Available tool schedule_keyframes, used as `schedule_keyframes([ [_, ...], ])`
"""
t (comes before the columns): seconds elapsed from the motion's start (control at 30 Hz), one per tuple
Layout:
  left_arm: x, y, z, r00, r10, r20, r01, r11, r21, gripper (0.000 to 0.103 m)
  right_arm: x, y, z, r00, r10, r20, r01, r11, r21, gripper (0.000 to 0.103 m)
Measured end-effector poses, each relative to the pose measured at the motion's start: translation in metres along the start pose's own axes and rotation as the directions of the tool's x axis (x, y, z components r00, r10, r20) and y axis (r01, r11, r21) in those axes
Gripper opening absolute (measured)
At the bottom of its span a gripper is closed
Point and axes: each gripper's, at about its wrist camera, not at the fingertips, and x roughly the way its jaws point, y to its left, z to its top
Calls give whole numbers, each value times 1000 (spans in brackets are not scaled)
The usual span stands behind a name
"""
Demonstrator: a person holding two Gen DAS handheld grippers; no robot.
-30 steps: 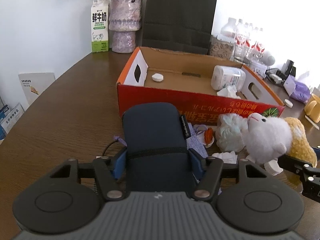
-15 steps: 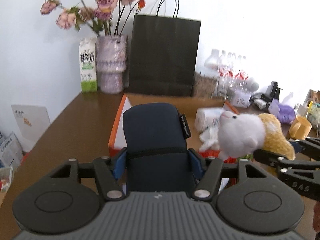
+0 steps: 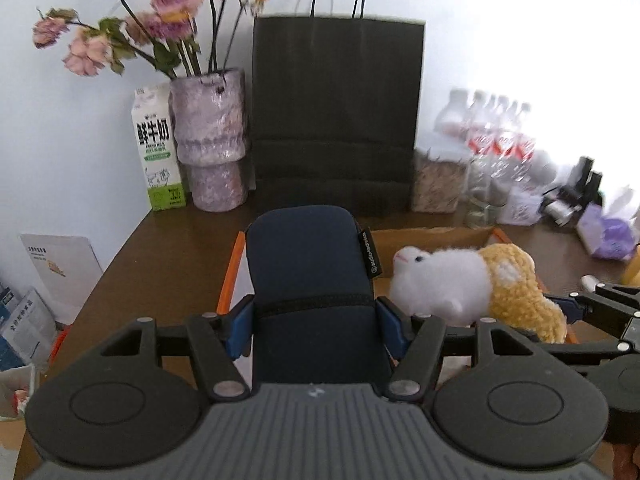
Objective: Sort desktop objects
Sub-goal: 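Carry the glasses case and plush toy over the box and lower them inside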
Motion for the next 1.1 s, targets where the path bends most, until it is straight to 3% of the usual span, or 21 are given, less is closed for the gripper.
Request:
schedule_keyframes([
  [0.3,76,3,4,986,29,-165,-25,999,23,64,72,-7,5,990,-25,-139,28,999,19,48],
  [0.9,118,-7,-13,957,105,-269,-80,991,102,65,106,-5,-3,971,-47,-235,52,999,12,51],
  [1.1,115,-7,-16,958,124,-258,-95,988,122,73,103,-2,-2,966,-71,-249,73,997,-5,71],
])
